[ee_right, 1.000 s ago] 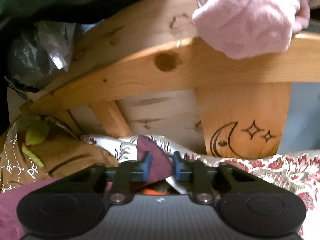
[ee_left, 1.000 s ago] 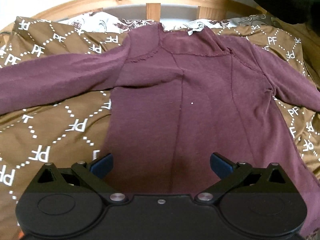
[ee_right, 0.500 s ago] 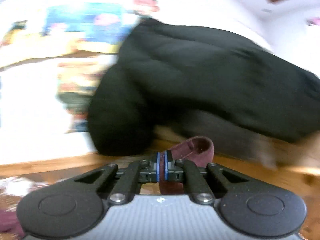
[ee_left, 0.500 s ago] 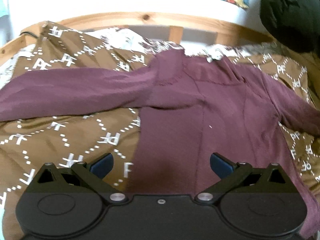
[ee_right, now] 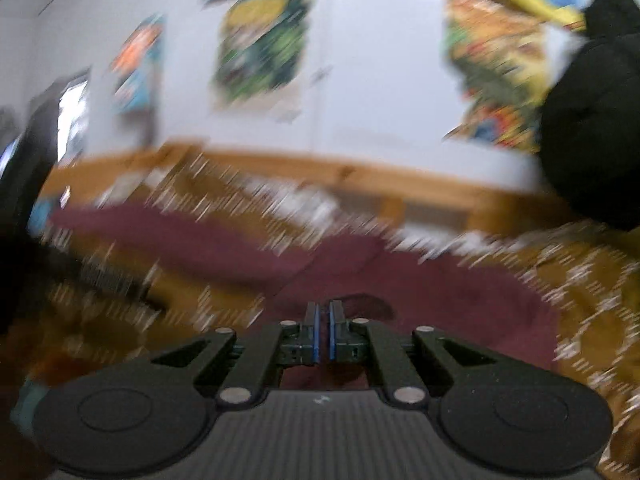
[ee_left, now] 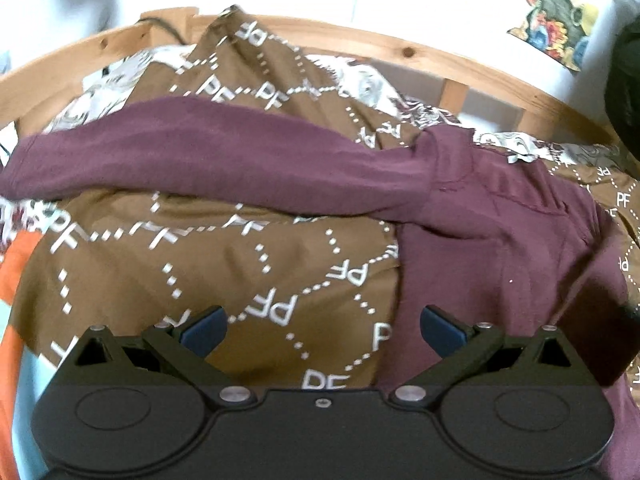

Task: Fold small clothes

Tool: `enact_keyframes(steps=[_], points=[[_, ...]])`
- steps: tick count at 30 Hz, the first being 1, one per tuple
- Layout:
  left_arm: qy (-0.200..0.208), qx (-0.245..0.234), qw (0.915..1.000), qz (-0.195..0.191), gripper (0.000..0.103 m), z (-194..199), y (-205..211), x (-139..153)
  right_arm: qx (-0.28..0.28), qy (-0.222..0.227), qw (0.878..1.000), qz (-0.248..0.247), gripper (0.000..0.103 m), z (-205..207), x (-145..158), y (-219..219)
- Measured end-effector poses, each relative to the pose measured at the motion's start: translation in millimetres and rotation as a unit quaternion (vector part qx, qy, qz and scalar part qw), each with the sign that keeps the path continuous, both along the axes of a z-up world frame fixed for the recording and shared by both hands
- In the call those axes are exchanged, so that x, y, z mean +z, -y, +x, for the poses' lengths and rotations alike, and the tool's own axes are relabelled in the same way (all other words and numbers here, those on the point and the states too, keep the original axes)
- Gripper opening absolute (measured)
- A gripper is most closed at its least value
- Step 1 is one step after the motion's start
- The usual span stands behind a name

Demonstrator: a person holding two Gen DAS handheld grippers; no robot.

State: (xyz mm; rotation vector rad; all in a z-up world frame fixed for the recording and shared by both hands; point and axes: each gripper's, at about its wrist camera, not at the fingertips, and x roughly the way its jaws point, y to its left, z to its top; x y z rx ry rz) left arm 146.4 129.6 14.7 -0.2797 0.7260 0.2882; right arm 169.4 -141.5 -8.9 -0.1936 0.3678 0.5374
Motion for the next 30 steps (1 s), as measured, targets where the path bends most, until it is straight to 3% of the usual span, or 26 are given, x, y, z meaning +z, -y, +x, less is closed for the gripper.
enact_keyframes(steps=[3, 7, 9, 11, 16, 18, 20, 23, 26, 30], points=[[-0.003, 0.000, 1.0000, -0.006, 0.102, -3.0, -4.9, -4.7, 0.035, -0.033, 0.998, -0.031, 0.005, -25.3, -32.9, -23.9], [0.007, -0.016, 0.9998, -0.012, 0.102, -1.3, -1.3, -5.0, 0.072, -0.064, 0.993, -0.062, 0.010, -41.7, -44.7, -38.2], [0.018, -0.027, 0.9993, -0.019, 0.102, 0.9, 3.6, -3.5, 0.090, -0.087, 0.990, -0.059, 0.024, -45.3, -46.9, -39.2], [0.026, -0.044, 0.9983, -0.027, 0.102, 5.9, 9.9, -2.6, 0.110, -0.104, 0.987, -0.050, 0.060, -55.3, -44.3, -28.6], [0.043, -0.094, 0.9929, -0.059, 0.102, 31.2, 35.6, -2.1, 0.153, -0.113, 0.981, -0.021, 0.090, -78.6, -33.7, 6.0], [0.045, -0.121, 0.9896, -0.063, 0.102, 43.7, 51.2, -2.7, 0.156, -0.113, 0.981, -0.022, 0.092, -84.5, -27.3, 20.5], [0.041, -0.144, 0.9863, -0.069, 0.102, 55.3, 65.8, -3.8, 0.162, -0.116, 0.980, -0.022, 0.100, -87.9, -22.5, 34.2], [0.017, -0.194, 0.9777, -0.078, 0.102, 73.5, 88.3, -10.6, 0.168, -0.139, 0.976, -0.017, 0.100, -90.9, -18.6, 45.6], [-0.032, -0.218, 0.9742, -0.050, 0.102, 79.1, 108.7, -25.4, 0.160, -0.135, 0.978, -0.012, 0.100, -94.3, -13.6, 58.5], [-0.073, -0.215, 0.9738, 0.004, 0.102, 60.2, 120.0, -50.2, 0.098, -0.106, 0.989, -0.016, 0.102, -81.2, -6.6, 86.8]])
